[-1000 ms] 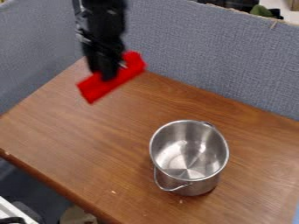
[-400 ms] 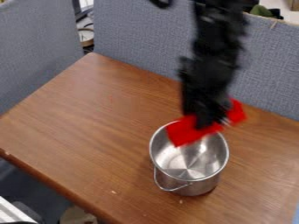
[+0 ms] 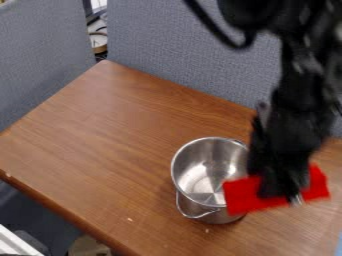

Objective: Put the red object in the metal pot

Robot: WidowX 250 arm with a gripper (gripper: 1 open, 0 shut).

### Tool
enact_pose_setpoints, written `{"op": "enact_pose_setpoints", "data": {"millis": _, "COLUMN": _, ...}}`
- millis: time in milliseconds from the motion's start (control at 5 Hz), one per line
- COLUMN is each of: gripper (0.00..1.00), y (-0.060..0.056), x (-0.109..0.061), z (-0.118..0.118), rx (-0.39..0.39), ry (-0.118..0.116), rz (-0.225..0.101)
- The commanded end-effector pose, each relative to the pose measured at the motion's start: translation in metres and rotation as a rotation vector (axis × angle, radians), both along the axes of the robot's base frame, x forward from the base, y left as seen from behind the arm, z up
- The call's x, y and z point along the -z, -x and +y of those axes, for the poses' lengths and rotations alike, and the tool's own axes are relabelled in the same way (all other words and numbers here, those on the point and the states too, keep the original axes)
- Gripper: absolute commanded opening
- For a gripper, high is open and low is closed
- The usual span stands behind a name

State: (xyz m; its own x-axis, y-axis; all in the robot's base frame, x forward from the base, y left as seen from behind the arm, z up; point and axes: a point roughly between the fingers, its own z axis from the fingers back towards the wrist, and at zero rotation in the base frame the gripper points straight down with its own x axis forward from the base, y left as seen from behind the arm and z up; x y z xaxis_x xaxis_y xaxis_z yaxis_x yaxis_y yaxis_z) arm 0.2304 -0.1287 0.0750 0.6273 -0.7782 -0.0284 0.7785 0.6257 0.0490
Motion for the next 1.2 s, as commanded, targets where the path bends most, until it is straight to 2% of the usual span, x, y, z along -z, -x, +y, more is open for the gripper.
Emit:
{"op": "enact_pose_setpoints", "data": {"millis": 0, "gripper": 0.00, "y": 0.024, "x": -0.032, "z": 0.002, "rx": -0.036, "ry": -0.017, "rz": -0.085}}
{"op": "enact_pose_setpoints", "data": {"millis": 200, "gripper": 0.00, "y": 0.010, "x": -0.040, "z": 0.001, "rx": -0.082, "ry": -0.034, "rz": -0.097}}
{"op": "enact_pose_setpoints", "data": {"millis": 400, "gripper": 0.00, "y": -0.004, "x": -0.052, "z": -0.006, "rx": -0.119, "ry": -0.028, "rz": -0.121}}
{"op": "enact_pose_setpoints", "data": {"millis": 600, "gripper": 0.00, "y": 0.021, "x": -0.047, "z": 0.015, "rx": 0.024, "ry": -0.032, "rz": -0.151}}
{"op": "enact_pose_setpoints", "data": {"millis": 800, "gripper": 0.00, "y": 0.053, "x": -0.048, "z": 0.052, "rx": 0.112, "ry": -0.018, "rz": -0.199}}
{"op": "enact_pose_setpoints", "data": {"millis": 1000, "gripper": 0.00, "y": 0.058, "x": -0.036, "z": 0.080, "rx": 0.230, "ry": 0.031, "rz": -0.203}}
